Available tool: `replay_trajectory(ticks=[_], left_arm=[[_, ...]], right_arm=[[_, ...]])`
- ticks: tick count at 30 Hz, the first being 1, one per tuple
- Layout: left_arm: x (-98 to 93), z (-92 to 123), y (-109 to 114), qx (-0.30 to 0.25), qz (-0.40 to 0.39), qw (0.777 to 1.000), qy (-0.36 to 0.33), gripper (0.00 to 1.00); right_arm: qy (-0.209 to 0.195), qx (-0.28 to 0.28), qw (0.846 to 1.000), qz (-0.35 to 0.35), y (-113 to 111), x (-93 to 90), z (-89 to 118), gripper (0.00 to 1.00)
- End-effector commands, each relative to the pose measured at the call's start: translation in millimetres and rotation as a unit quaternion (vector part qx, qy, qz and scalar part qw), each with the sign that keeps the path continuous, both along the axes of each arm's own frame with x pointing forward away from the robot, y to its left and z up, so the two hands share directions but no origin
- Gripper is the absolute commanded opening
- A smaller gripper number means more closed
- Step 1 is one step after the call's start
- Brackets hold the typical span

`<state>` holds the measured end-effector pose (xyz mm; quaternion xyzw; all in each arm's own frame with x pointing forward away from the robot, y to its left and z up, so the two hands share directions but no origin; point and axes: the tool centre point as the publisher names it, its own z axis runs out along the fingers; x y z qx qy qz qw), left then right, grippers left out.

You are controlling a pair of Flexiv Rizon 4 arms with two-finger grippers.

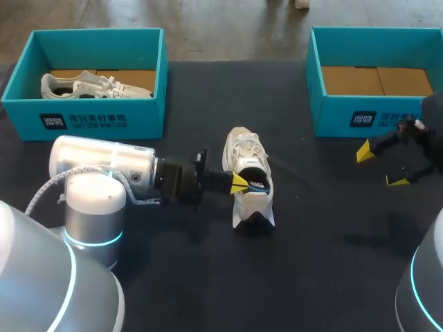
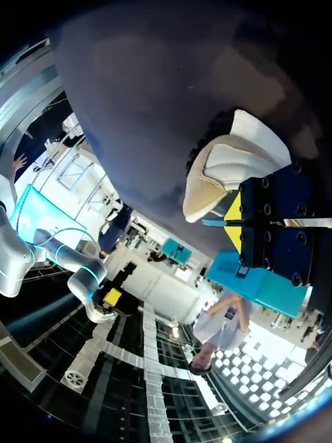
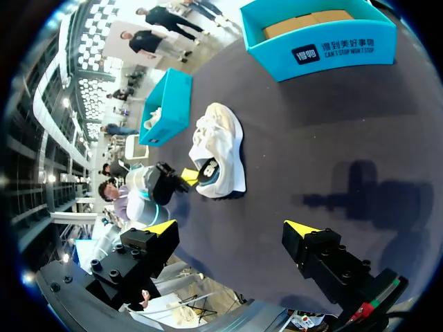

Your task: Take the shoe out of the shoebox, open the shoe tongue, remove and reinsert the insole, then place the shoe into the shoebox

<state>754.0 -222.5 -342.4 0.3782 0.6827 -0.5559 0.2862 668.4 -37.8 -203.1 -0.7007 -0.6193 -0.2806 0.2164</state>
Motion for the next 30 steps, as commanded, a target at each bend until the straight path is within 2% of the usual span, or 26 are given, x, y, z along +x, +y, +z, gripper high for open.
replay_trajectory(ticks=[1, 12, 25, 26, 27, 28, 30], left_arm=[[2.4, -3.1, 1.9, 0.009, 0.003, 1.0, 0.0, 0.0], [13.1, -13.4, 1.5, 0.023, 0.02, 1.0, -0.004, 0.0], [5.0, 1.2, 7.6, 0.015, 0.016, 1.0, -0.004, 0.0], [3.6, 3.6, 8.1, 0.014, 0.013, 1.0, -0.005, 0.09], [2.4, 6.2, 8.7, 0.013, 0.013, 1.0, -0.005, 0.33], [1.5, 8.5, 9.4, 0.013, 0.013, 1.0, -0.006, 0.44], [0.3, 12.4, 11.1, 0.012, 0.012, 1.0, -0.008, 0.8]], right_arm=[[0.0, -0.002, 1.0, -0.001, 0.9, -0.6, -0.3, 1.0], [0.0, -0.002, 1.0, -0.001, 0.9, -0.6, -0.3, 1.0], [0.0, -0.002, 1.0, -0.001, 0.9, -0.6, -0.3, 1.0], [0.0, -0.002, 1.0, -0.001, 0.9, -0.6, -0.3, 1.0], [0.0, -0.002, 1.0, -0.001, 0.9, -0.6, -0.3, 1.0], [0.0, -0.002, 1.0, -0.001, 0.9, -0.6, -0.3, 1.0], [0.0, -0.002, 1.0, -0.001, 0.9, -0.6, -0.3, 1.0]])
